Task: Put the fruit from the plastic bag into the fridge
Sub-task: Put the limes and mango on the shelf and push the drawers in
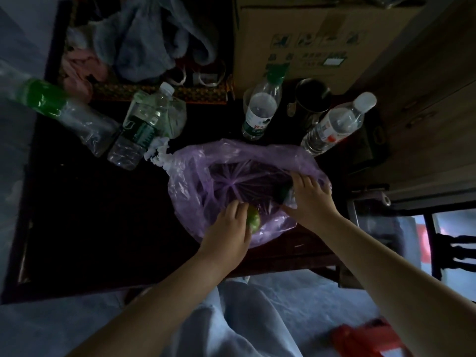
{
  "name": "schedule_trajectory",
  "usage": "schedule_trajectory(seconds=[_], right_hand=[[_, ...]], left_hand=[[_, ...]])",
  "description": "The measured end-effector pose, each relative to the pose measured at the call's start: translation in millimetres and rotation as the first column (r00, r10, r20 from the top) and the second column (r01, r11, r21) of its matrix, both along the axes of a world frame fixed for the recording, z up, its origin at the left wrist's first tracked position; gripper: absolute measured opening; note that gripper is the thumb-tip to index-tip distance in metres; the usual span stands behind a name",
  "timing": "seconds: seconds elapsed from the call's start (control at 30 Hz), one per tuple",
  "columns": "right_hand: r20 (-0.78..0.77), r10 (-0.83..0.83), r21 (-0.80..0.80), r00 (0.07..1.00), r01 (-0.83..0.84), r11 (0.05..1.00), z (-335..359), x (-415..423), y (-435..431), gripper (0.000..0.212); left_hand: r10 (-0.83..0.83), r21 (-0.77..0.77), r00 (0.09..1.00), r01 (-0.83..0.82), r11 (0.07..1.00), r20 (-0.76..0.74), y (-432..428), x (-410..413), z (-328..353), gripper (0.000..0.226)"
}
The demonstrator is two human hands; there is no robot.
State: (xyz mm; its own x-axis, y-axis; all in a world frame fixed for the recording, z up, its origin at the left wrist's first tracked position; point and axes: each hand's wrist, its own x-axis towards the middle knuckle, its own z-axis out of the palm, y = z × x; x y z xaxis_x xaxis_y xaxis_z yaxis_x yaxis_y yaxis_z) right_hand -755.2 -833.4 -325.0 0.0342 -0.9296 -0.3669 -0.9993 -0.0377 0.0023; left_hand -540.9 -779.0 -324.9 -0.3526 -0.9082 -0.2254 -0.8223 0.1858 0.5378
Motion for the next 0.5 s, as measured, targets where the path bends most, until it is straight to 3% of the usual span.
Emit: schedule_trajectory(seconds=[0.4,0.5], right_hand=[[0.179,-0.110,0.043,0.978,0.103,0.994,-30,-22,30,0.101],[0.209,-0.100,-0.005,0.973,0.103,0.995,-25,-24,29,0.090]], left_hand=[[0.111,0.068,0.994,-0.112,0.991,0.014,26,-8,-30,0.061],[0.126,0.052,0.991,-0.128,0.990,0.043,25,-10,-25,0.064]])
